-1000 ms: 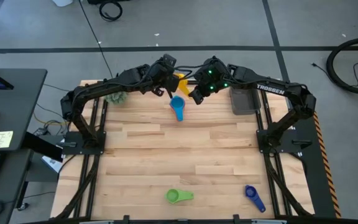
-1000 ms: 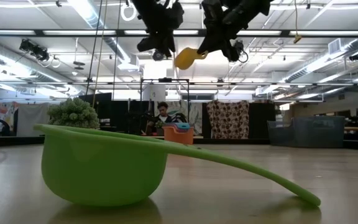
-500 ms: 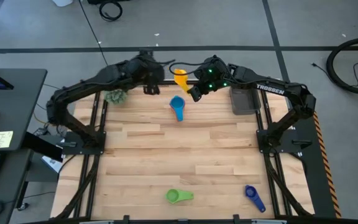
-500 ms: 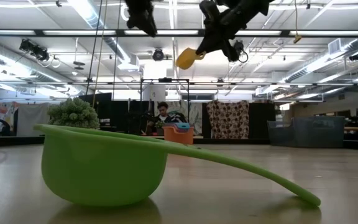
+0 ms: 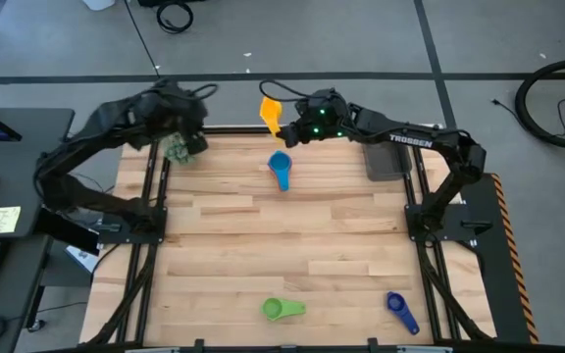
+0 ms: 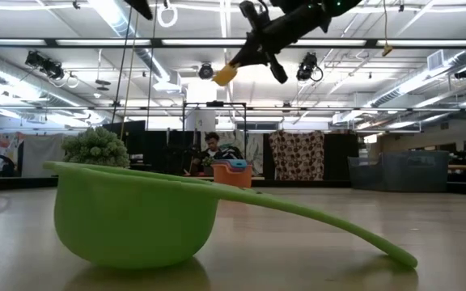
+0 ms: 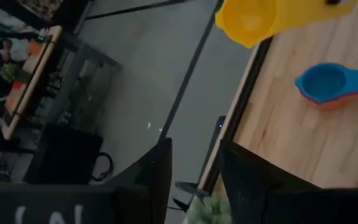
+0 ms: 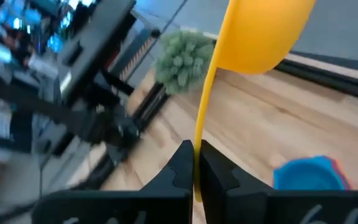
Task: Nest measuring cups in basket
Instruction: Stack the yellow measuring cup on top of the light blue measuring cup
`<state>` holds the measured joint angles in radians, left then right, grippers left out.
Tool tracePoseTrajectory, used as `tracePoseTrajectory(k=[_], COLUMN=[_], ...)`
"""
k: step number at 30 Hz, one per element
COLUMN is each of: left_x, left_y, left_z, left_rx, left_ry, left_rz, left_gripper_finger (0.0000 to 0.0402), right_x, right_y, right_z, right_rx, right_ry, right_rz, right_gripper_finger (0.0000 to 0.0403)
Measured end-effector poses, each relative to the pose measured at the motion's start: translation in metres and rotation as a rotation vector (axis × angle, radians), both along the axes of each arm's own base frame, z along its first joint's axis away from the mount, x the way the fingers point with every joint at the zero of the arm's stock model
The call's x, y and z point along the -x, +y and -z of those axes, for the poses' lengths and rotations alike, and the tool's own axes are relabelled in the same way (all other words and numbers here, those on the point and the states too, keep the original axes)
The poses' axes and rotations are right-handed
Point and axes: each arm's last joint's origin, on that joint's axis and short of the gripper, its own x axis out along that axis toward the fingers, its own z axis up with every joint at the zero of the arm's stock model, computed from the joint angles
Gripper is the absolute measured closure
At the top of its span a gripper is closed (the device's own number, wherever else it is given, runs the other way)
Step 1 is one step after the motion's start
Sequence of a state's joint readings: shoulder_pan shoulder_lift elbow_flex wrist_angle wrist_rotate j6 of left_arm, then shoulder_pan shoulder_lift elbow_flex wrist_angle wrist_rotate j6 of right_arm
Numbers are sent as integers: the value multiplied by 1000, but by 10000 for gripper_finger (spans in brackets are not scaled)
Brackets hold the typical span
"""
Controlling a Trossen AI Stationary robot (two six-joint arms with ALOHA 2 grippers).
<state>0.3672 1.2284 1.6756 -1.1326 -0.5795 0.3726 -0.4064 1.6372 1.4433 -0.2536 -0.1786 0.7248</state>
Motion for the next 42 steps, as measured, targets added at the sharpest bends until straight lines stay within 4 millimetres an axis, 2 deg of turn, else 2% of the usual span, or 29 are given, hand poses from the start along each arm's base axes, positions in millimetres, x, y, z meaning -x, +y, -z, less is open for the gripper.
tracePoseTrajectory(k=[4, 9, 15, 18, 22, 33, 42], left_x=[28, 55, 82, 92, 99, 101, 100], left_y=[-11, -23, -36, -41, -43, -44, -44], left_z=[-8, -17, -25, -27, -28, -29, -29], left_rx=[21, 45, 73, 72, 77, 96, 99], left_ry=[-59, -154, -243, -275, -309, -340, -343], left_rz=[-15, 14, 98, 112, 103, 84, 82], left_gripper_finger=[265, 265, 265, 265, 265, 265, 265], right_x=[-3, -10, -9, -4, 1, 23, 31], right_y=[6, 13, 17, 18, 18, 26, 30], right_z=[-2, 9, 42, 62, 78, 121, 135], right_rx=[-80, -189, -271, -297, -294, -376, -387], right_ry=[-35, -170, -344, -311, -273, -357, -349], right_rz=[53, 89, 123, 162, 174, 188, 161], right_gripper_finger=[391, 391, 391, 391, 391, 391, 391])
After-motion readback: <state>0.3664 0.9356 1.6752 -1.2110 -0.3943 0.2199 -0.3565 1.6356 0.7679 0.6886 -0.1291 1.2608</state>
